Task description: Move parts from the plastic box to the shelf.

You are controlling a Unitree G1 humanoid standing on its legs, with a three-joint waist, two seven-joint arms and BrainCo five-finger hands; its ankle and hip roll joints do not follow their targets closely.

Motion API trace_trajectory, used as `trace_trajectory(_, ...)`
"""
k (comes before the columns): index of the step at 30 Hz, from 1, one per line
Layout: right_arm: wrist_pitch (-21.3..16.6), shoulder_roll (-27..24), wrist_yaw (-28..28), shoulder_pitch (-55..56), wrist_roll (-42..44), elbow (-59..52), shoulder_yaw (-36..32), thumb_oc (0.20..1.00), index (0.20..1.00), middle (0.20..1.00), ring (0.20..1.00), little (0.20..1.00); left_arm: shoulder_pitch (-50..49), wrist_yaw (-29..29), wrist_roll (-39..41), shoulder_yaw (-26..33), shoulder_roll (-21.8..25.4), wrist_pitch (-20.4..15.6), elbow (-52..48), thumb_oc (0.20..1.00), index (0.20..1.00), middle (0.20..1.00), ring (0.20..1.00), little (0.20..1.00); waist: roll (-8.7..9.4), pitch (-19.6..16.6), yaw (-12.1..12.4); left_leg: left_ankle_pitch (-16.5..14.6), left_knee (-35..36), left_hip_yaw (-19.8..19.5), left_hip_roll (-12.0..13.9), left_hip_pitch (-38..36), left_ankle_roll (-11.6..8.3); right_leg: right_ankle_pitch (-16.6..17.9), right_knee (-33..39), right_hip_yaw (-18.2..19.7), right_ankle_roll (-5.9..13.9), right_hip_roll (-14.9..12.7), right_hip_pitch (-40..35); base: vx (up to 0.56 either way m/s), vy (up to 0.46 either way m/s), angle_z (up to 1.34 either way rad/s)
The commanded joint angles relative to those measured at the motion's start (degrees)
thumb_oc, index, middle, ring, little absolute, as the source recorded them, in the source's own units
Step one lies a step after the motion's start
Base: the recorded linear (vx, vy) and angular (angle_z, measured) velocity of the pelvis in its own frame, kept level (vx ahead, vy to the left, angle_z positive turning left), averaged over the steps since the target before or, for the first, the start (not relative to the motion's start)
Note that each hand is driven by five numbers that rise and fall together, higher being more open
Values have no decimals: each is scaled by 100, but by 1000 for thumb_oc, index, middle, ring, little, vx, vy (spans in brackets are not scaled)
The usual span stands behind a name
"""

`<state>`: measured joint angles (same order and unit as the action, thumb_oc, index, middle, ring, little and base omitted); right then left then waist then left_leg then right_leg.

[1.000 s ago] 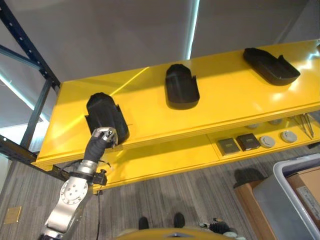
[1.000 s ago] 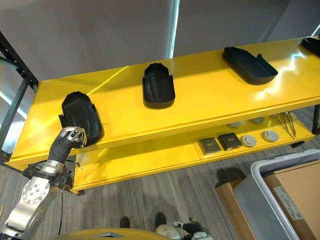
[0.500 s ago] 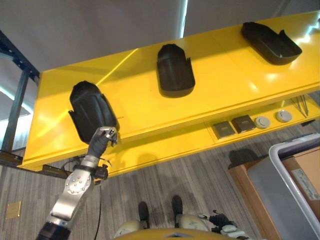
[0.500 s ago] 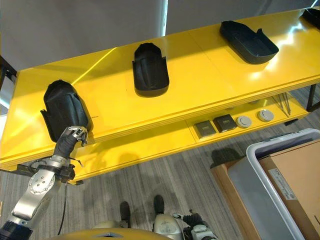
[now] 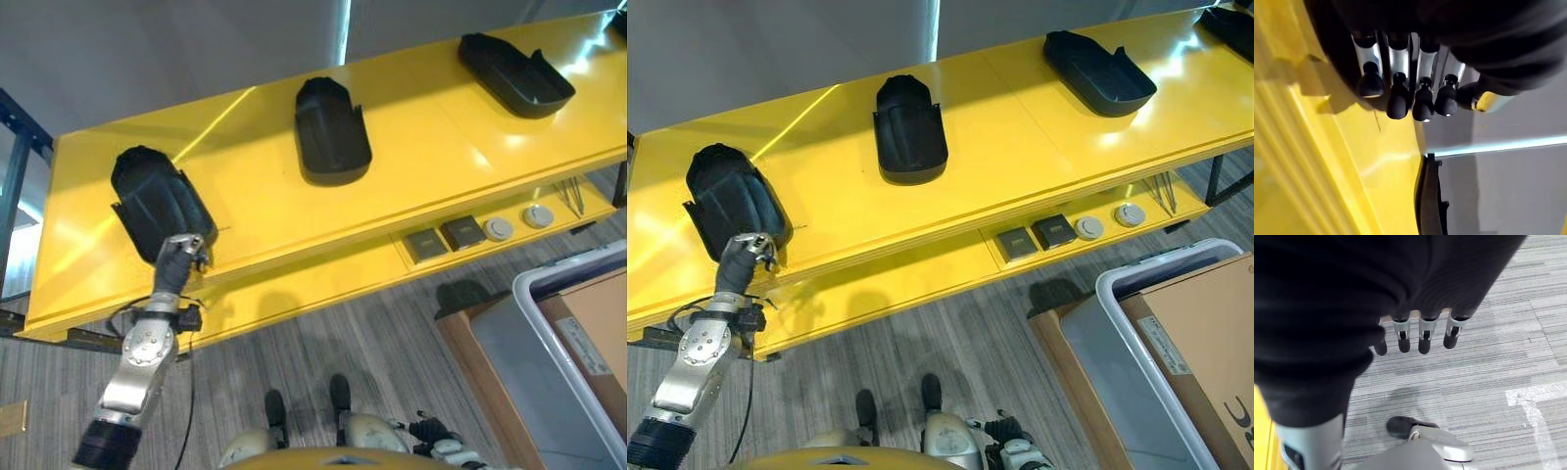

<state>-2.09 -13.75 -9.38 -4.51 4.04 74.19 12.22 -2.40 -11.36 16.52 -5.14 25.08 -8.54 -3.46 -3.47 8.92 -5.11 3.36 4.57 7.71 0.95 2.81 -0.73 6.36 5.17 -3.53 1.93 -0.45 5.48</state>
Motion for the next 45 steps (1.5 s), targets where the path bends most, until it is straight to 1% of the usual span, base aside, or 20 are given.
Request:
trace_trajectory(1,2,220,-192,52,-153,188,122,1000,1000,1000,1000,1000,237,-335,-204,331,-2,-310,14,200,200,200,200,200,228,-198,-42,-101,43,-364,692,-119,-506,-308,-49,367,483,-419,-80,0,0,0)
trace_trajectory(9,-31,206,-239,109,-197,166,132,1000,1000,1000,1000,1000,573,-946,-278,814,-13,-380,485,200,200,200,200,200,250,-221,-96,-101,43,-329,721,-103,-537,-302,-35,366,485,-393,-59,0,0,0)
trace_trajectory(15,-35,172,-227,141,-292,156,189,1000,1000,1000,1000,1000,825,-1173,-346,971,72,-352,926,200,200,200,200,200,265,-245,-158,-96,43,-284,746,-72,-552,-285,-26,435,488,-371,4,5,1,-4)
trace_trajectory(21,-43,152,-228,176,-356,110,248,1000,1000,1000,1000,1000,1110,-1342,-356,1002,205,-318,1492,200,200,200,200,200,283,-261,-227,-87,43,-229,779,-33,-575,-250,-23,484,491,-348,91,-5,-3,-6)
trace_trajectory(22,-51,130,-225,180,-357,68,281,1000,1000,1000,1000,1000,1329,-1448,-386,998,327,-283,1748,200,200,200,200,200,302,-268,-268,-69,43,-207,802,21,-589,-234,-22,497,496,-331,153,-23,-12,-13)
trace_trajectory(23,-55,128,-231,173,-352,60,285,1000,1000,1000,1000,1000,1408,-1474,-387,988,367,-291,1778,200,200,200,200,200,310,-267,-278,-65,43,-208,808,42,-591,-225,-25,507,497,-329,179,-26,-14,-14)
trace_trajectory(28,-78,181,-229,205,-286,68,278,1000,1000,1000,1000,1000,1382,-1478,-473,1015,388,-311,1542,200,200,200,200,200,353,-277,-262,-61,43,-196,819,24,-595,-225,-31,513,497,-310,167,-3,-3,-3)
trace_trajectory(29,-59,189,-222,205,-248,108,248,1000,1000,1000,1000,1000,1353,-1411,-527,960,361,-333,1275,200,200,200,200,200,353,-276,-239,-73,43,-210,815,-25,-596,-246,-39,482,492,-322,103,0,0,0)
trace_trajectory(30,-53,192,-209,183,-212,123,223,1000,1000,1000,1000,1000,1213,-1249,-596,889,316,-387,772,200,200,200,200,200,350,-283,-194,-99,43,-250,795,-89,-589,-273,-45,441,490,-343,14,0,0,0)
trace_trajectory(31,-53,191,-209,186,-212,123,225,1000,1000,1000,1000,1000,1197,-1245,-599,896,311,-375,752,200,200,200,200,200,350,-279,-197,-101,43,-252,795,-98,-589,-275,-44,439,491,-344,4,36,23,3)
trace_trajectory(32,-52,200,-187,202,-177,138,167,1000,1000,1000,1000,1000,948,-1064,-825,858,289,-491,158,200,200,200,200,200,347,-318,-134,-139,43,-291,762,-178,-573,-308,-52,382,491,-368,-108,25,25,13)
trace_trajectory(33,-57,207,-175,208,-166,136,170,1000,1000,1000,1000,1000,835,-1012,-796,849,225,-540,-28,332,332,332,332,332,349,-341,-118,-155,43,-300,750,-221,-566,-320,-49,361,497,-386,-165,49,30,16)
trace_trajectory(34,-64,220,-167,225,-143,128,150,1000,1000,1000,1000,1000,692,-945,-858,843,199,-616,-242,1000,1000,1000,1000,1000,359,-388,-91,-194,43,-315,728,-284,-551,-338,-48,339,502,-408,-242,32,26,13)
trace_trajectory(35,-76,234,-146,216,-107,93,130,1000,1000,1000,1000,1000,548,-916,-1126,823,256,-695,-512,1000,1000,1000,1000,1000,363,-432,-53,-228,43,-333,703,-344,-535,-355,-54,322,513,-426,-299,42,31,8)
trace_trajectory(37,-96,252,-139,232,-58,115,103,1000,1000,1000,1000,1000,383,-851,-1025,717,155,-808,-687,1000,1000,1000,1000,1000,374,-505,0,-278,43,-364,657,-445,-505,-379,-63,297,527,-467,-408,11,41,7)
trace_trajectory(39,-103,259,-120,227,-20,116,97,1000,1000,1000,1000,1000,288,-783,-943,646,113,-846,-784,1000,1000,1000,1000,1000,379,-540,27,-297,43,-383,633,-501,-485,-392,-68,280,534,-492,-473,-5,41,11)
trace_trajectory(42,-95,275,-115,228,50,164,57,1000,1000,1000,1000,1000,164,-638,-953,368,131,-914,-1107,1000,1000,1000,1000,1000,411,-656,95,-337,43,-461,574,-592,-439,-432,-101,202,556,-541,-583,-12,55,15)
trace_trajectory(43,-72,295,-157,202,70,234,37,1000,1000,1000,1000,1000,183,-564,-807,94,26,-947,-1140,1000,1000,1000,1000,1000,458,-722,149,-359,43,-523,549,-619,-409,-452,-132,143,565,-564,-629,-24,49,27)
trace_trajectory(45,-90,310,-235,144,171,251,2,1000,1000,1000,1000,1000,155,-525,-854,-161,22,-939,-1110,1000,1000,1000,1000,1000,497,-758,202,-382,43,-570,515,-649,-372,-456,-148,111,584,-593,-677,-28,38,27)
